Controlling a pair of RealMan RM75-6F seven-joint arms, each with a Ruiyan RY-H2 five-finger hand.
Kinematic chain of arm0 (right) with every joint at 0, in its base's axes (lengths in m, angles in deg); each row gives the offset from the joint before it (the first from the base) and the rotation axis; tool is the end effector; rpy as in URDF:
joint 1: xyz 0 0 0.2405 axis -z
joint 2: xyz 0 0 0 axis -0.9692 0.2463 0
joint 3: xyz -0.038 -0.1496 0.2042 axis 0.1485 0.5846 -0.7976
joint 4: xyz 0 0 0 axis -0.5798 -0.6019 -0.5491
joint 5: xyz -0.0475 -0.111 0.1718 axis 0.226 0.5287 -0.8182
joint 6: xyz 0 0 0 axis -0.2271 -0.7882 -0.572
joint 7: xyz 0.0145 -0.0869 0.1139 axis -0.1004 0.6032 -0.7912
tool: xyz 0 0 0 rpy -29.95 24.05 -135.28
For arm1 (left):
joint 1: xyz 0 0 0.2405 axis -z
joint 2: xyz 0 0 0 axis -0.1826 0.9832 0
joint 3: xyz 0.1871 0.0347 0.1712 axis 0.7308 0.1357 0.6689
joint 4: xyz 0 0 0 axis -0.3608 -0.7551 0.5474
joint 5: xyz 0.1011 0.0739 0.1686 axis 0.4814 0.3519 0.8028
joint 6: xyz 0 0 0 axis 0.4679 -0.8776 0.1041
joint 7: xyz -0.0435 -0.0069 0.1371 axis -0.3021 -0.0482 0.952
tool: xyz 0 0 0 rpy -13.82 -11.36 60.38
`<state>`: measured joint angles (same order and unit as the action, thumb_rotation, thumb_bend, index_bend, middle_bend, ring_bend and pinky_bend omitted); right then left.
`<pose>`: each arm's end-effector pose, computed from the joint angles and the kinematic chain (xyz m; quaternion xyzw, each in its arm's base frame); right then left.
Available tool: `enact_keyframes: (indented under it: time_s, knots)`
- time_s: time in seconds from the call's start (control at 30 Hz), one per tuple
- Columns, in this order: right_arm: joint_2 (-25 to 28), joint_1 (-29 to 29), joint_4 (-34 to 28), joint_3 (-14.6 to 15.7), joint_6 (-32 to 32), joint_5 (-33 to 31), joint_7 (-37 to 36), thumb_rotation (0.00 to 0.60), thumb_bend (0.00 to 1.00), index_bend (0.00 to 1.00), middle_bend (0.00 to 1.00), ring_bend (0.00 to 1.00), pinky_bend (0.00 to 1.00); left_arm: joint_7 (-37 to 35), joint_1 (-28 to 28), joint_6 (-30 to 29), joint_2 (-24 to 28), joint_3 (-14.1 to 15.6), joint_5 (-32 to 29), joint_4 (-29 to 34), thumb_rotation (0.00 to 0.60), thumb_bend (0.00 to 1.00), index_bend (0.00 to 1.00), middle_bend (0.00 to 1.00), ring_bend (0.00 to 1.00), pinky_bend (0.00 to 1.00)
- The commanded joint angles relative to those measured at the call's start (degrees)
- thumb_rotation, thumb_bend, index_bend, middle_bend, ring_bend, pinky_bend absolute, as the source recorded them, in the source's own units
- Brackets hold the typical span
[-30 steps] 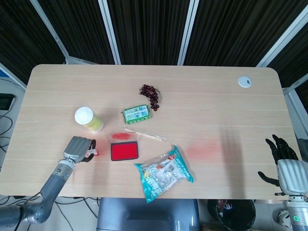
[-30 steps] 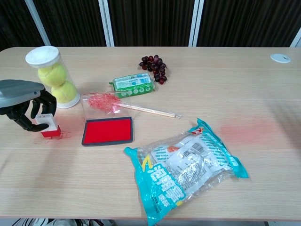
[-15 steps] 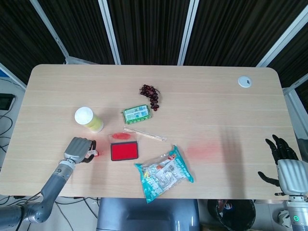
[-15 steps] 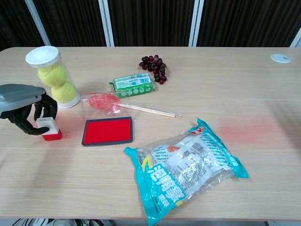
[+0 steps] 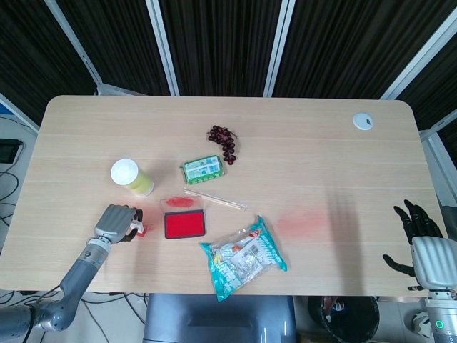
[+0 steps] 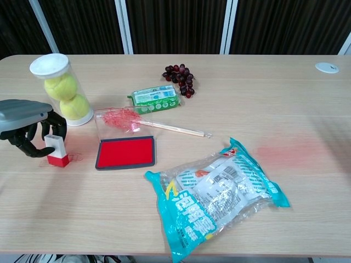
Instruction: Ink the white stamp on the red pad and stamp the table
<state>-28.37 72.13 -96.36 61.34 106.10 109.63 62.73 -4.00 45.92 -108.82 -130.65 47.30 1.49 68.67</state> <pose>-0.3134 -0.1793 0.1608 0.5835 -0.3741 0.3989 0.6004 -0.2326 0.2900 -0.0054 -0.7600 -0.4106 -0.2340 0.4462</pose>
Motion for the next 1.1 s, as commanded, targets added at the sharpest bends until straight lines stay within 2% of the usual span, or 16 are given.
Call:
enact_keyframes:
  time_s: [0.03, 0.77, 0.87, 0.97, 1.1]
  knots:
    - [0.0, 0.0, 0.0, 0.0, 0.0, 0.0, 0.0, 0.6, 0.17, 0.13, 0.0, 0.0, 0.19, 0.1, 0.0, 0.1, 0.1, 0.0, -0.1, 0.0, 0.6, 0.41, 0.46, 0.45, 0.4, 0.49]
    - [0.0, 0.0, 0.0, -0.1, 0.1, 0.0, -0.1, 0.6, 0.17, 0.13, 0.0, 0.0, 0.19, 2.6, -0.4, -1.2, 0.0, 0.2, 0.6, 0.9, 0.6, 0.37, 0.45, 0.45, 0.4, 0.49]
    - [0.0, 0.0, 0.0, -0.1, 0.1, 0.0, -0.2, 0.6, 0.17, 0.13, 0.0, 0.0, 0.19, 2.9, -0.5, -1.3, 0.1, 0.3, 0.6, 1.0, 0.6, 0.34, 0.44, 0.44, 0.4, 0.49]
    - [0.0, 0.0, 0.0, -0.1, 0.1, 0.0, -0.2, 0.6, 0.17, 0.13, 0.0, 0.0, 0.19, 3.4, -0.5, -1.5, 0.1, 0.3, 0.6, 1.0, 0.6, 0.28, 0.41, 0.4, 0.37, 0.47]
    - [0.0, 0.0, 0.1, -0.1, 0.1, 0.0, -0.2, 0.6, 0.17, 0.13, 0.0, 0.0, 0.19, 4.5, -0.6, -1.7, 0.3, 0.4, 0.0, 1.2, 0.6, 0.18, 0.3, 0.27, 0.26, 0.38]
